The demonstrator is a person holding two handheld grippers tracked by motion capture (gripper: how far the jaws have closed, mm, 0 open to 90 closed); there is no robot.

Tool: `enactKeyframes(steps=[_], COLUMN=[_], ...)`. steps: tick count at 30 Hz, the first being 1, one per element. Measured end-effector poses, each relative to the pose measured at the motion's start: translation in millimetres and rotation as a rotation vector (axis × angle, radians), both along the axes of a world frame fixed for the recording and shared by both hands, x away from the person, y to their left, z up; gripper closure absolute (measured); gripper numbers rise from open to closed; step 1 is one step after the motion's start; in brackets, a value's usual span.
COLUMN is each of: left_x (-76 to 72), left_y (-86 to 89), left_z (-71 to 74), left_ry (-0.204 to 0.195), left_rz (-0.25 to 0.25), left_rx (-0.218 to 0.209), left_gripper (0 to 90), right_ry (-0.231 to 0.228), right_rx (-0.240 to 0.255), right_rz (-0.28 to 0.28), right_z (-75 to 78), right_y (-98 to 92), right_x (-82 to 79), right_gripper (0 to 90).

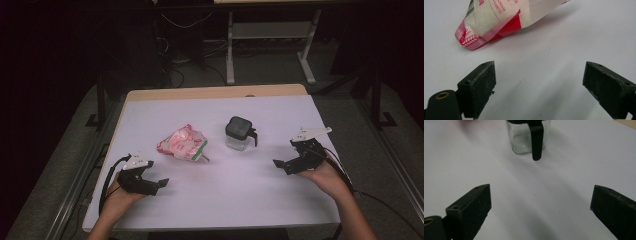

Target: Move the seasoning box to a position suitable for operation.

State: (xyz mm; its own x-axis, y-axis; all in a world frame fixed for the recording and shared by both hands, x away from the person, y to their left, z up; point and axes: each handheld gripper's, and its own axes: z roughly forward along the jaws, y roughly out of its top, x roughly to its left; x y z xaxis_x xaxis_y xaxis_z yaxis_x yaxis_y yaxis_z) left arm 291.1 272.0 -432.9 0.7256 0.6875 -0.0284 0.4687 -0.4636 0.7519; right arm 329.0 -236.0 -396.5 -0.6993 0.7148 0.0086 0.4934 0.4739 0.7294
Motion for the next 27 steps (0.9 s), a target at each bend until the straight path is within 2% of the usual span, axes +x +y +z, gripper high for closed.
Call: enactKeyframes(steps=[6,9,17,22,27], left_x=[0.2,0.3,0.2,0.4,0.3], left_y=[0.1,1.1,-0.2,0.6,-0.2], left_z=[0.9,1.1,-0.1,0.5,0.3], left_ry=[-0.005,-0.003,0.002,0.004,0.002], left_rz=[0.001,-0.004,-0.006,-0.007,-0.003], left_rx=[-0.006,0.006,0.004,0.003,-0.006], left_gripper=[10.9,10.9,10.9,10.9,10.9], right_ry=[-0.005,0.006,0.030,0.033,0.045], right_rx=[-0.023,-0.060,-0.075,-0.100,-0.100], right_rz=[0.031,0.053,0.074,0.098,0.106], right_z=[14.7,19.3,29.3,38.6,44.6], right_y=[7.8,13.7,22.1,34.4,43.1], right_x=[11.4,18.2,38.0,48.6,59.5], right_gripper=[2.9,2.9,2.9,2.9,2.8])
